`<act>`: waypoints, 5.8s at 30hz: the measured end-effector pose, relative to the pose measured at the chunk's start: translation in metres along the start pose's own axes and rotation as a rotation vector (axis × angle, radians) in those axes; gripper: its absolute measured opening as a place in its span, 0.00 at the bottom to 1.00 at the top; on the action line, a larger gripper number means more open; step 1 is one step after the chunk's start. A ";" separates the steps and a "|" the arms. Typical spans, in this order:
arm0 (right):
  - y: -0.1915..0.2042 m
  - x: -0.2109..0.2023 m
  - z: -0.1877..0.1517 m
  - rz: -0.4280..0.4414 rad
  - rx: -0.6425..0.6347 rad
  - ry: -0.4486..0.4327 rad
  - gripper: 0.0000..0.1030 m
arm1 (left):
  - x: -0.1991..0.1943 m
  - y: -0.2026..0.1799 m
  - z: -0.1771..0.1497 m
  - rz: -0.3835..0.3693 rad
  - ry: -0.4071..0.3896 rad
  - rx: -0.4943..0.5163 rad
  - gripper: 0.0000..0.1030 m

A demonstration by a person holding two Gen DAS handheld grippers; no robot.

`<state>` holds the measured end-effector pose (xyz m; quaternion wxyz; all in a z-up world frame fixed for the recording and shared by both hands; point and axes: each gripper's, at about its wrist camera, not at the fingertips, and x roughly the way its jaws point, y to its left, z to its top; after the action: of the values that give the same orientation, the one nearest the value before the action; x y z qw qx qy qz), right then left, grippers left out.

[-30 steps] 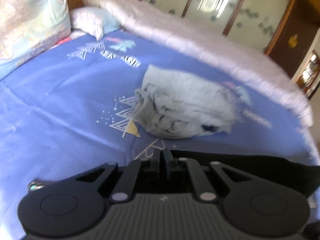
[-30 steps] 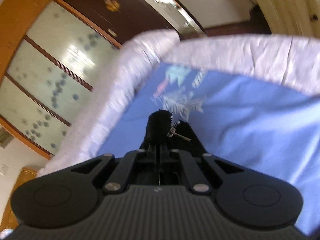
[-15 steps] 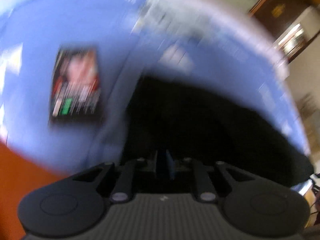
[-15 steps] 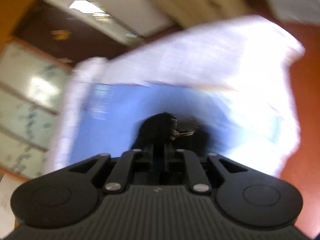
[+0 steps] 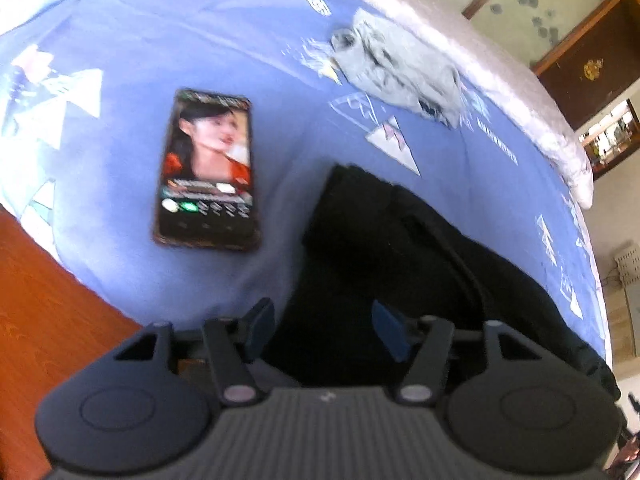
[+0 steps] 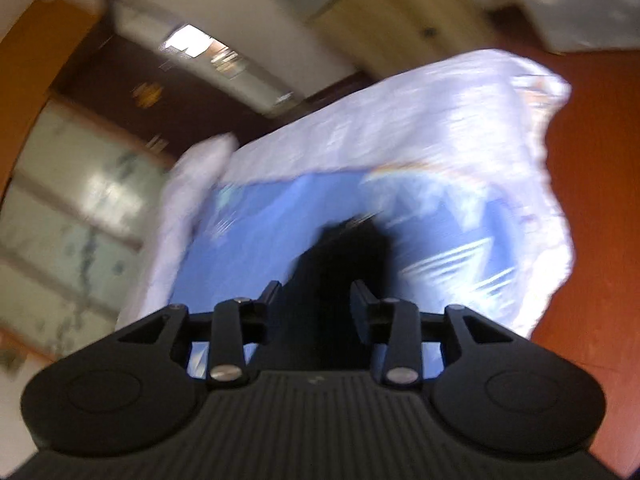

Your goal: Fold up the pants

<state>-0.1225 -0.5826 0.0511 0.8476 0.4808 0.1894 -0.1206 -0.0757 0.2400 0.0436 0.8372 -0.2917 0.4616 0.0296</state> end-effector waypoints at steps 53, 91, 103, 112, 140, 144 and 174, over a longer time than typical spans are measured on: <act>0.363 0.075 -0.370 0.855 -1.105 0.984 0.83 | 0.066 0.025 -0.054 -0.182 0.135 -0.293 0.40; 0.398 0.166 -0.405 0.627 -0.834 0.802 0.48 | 0.021 0.020 0.028 -0.182 -0.016 -0.119 0.33; 0.185 0.162 -0.233 0.127 -0.744 0.670 0.31 | -0.017 0.004 0.039 -0.116 -0.111 -0.084 0.34; 0.085 0.064 -0.107 0.083 -0.337 0.294 0.44 | 0.048 -0.110 0.039 -0.191 0.006 0.182 0.39; 0.040 0.116 0.027 -0.192 -0.658 0.218 0.57 | 0.135 -0.140 0.028 0.279 0.060 0.239 0.05; 0.043 0.125 0.018 -0.171 -0.735 0.302 0.07 | 0.136 -0.145 0.027 0.305 0.060 0.242 0.05; 0.025 0.147 0.041 -0.261 -0.596 0.133 0.18 | 0.104 -0.189 0.006 0.189 0.012 0.315 0.36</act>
<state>0.0279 -0.6085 0.0253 0.9141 0.1905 0.3312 -0.1358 0.0483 0.0636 0.0508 0.8634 -0.1127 0.4907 0.0337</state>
